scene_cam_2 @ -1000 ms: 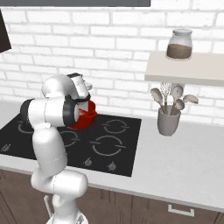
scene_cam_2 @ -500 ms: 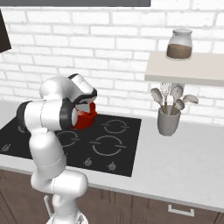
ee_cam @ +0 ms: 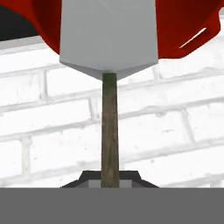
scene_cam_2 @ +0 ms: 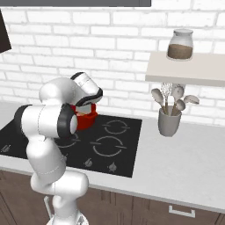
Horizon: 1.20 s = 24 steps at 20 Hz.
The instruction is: Put the onion and garlic in the pot. Retrieve the spatula and lightly stir the vegetables in the pot.
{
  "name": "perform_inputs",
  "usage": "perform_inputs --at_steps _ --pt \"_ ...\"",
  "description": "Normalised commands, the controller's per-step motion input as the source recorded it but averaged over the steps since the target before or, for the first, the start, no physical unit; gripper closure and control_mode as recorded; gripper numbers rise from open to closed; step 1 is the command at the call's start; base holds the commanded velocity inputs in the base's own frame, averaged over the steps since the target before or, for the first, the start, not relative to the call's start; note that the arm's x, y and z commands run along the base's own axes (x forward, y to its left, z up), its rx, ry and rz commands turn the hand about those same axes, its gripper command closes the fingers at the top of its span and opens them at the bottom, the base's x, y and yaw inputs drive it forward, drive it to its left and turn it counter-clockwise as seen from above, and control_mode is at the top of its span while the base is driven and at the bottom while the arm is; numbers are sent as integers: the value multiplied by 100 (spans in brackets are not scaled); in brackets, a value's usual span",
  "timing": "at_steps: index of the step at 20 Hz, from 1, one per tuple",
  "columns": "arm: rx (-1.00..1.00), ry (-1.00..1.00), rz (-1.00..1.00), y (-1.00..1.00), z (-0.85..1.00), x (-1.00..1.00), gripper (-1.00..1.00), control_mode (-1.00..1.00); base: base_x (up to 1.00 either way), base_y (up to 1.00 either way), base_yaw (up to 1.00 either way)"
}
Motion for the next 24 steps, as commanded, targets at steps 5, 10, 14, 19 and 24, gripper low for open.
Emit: perform_inputs --at_steps 5,10,14,19,24 --pt "2 22 3 19 14 10 100 -100 0 0 0" --pt "0 15 6 41 0 10 100 -100 0 0 0" --pt "0 4 3 31 25 -11 100 -100 0 0 0" --pt "0 -2 2 2 72 -46 100 -100 0 0 0" --pt "-4 0 9 0 54 -20 100 -100 0 0 0"
